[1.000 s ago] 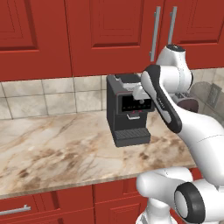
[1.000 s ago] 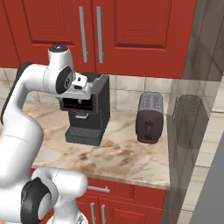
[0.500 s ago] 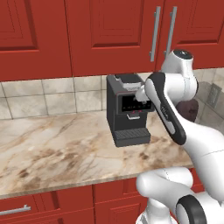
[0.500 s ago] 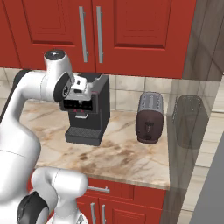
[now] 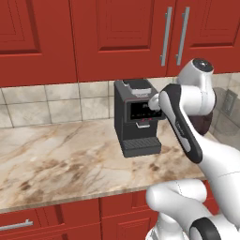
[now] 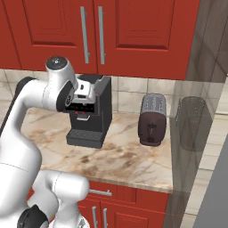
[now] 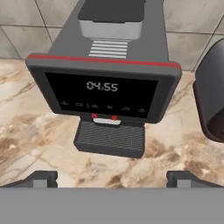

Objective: Move the bowls from the cabinet to the plates on the dining table.

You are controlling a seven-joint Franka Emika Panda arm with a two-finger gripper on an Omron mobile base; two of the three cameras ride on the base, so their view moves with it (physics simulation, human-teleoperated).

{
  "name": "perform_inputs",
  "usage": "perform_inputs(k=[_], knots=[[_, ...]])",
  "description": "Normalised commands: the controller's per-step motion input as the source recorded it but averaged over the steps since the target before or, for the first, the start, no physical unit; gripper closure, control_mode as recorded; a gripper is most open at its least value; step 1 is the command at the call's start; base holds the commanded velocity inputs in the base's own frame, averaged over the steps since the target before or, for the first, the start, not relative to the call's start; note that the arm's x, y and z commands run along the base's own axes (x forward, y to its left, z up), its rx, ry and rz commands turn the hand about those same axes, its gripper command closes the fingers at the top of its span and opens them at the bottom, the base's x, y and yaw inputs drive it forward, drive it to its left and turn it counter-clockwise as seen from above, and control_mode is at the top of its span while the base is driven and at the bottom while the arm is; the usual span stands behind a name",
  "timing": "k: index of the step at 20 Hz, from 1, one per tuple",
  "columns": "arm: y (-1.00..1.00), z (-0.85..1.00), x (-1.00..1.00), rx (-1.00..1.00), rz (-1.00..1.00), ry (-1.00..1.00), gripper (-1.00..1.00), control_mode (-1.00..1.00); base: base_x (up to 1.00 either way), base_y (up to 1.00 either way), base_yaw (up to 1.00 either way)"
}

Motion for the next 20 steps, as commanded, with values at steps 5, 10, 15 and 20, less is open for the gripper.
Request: perform_inputs(k=[5,10,15,20], knots=[[-0.11,0.00,0.00,0.00,0.00,-0.08,-1.00,-1.00,0.00,0.00,0.00],[-0.15,0.02,0.00,0.01,0.00,-0.03,-1.00,-1.00,0.00,0.00,0.00],[-0.17,0.06,0.00,0.02,0.03,0.00,-1.00,-1.00,0.00,0.00,0.00],[-0.22,0.10,0.00,0.02,0.00,0.00,-1.00,-1.00,0.00,0.00,0.00]])
